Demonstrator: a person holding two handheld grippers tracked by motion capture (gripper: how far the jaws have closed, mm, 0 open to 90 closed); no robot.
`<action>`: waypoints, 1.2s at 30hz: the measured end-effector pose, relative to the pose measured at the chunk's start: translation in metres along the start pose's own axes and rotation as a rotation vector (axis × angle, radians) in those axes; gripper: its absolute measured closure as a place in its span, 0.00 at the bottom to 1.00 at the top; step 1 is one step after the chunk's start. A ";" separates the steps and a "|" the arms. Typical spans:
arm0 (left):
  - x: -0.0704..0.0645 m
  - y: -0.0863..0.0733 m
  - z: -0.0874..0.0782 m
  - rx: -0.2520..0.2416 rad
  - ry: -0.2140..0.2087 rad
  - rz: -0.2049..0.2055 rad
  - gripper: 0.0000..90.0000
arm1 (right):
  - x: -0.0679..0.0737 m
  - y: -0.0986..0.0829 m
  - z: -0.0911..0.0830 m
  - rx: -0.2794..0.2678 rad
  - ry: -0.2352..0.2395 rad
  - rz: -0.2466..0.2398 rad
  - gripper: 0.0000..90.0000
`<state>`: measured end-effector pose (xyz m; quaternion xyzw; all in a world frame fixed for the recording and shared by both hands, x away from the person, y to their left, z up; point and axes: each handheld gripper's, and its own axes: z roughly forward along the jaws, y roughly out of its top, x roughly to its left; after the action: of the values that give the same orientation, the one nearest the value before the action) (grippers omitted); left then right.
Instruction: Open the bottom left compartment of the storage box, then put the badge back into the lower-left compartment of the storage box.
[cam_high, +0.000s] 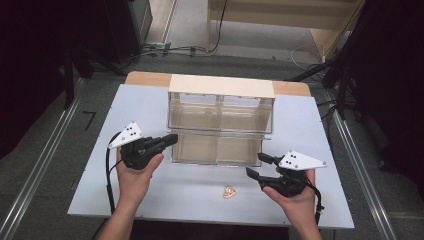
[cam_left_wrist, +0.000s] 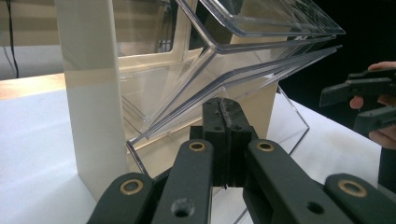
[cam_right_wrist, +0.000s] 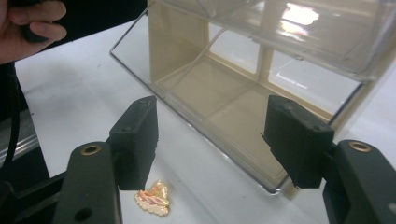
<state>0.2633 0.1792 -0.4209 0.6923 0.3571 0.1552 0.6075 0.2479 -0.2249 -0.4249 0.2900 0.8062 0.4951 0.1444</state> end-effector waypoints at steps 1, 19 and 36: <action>0.000 0.000 0.000 0.001 0.000 0.000 1.00 | 0.002 0.000 0.001 0.006 0.002 -0.005 0.37; 0.000 0.002 0.001 0.000 -0.023 0.003 1.00 | 0.028 -0.010 0.022 0.069 0.065 -0.044 0.59; -0.002 0.003 0.004 0.001 -0.038 0.006 1.00 | 0.037 -0.032 0.049 0.178 0.160 -0.101 0.84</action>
<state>0.2657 0.1747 -0.4187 0.6964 0.3436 0.1438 0.6135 0.2341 -0.1783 -0.4737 0.2204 0.8695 0.4351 0.0780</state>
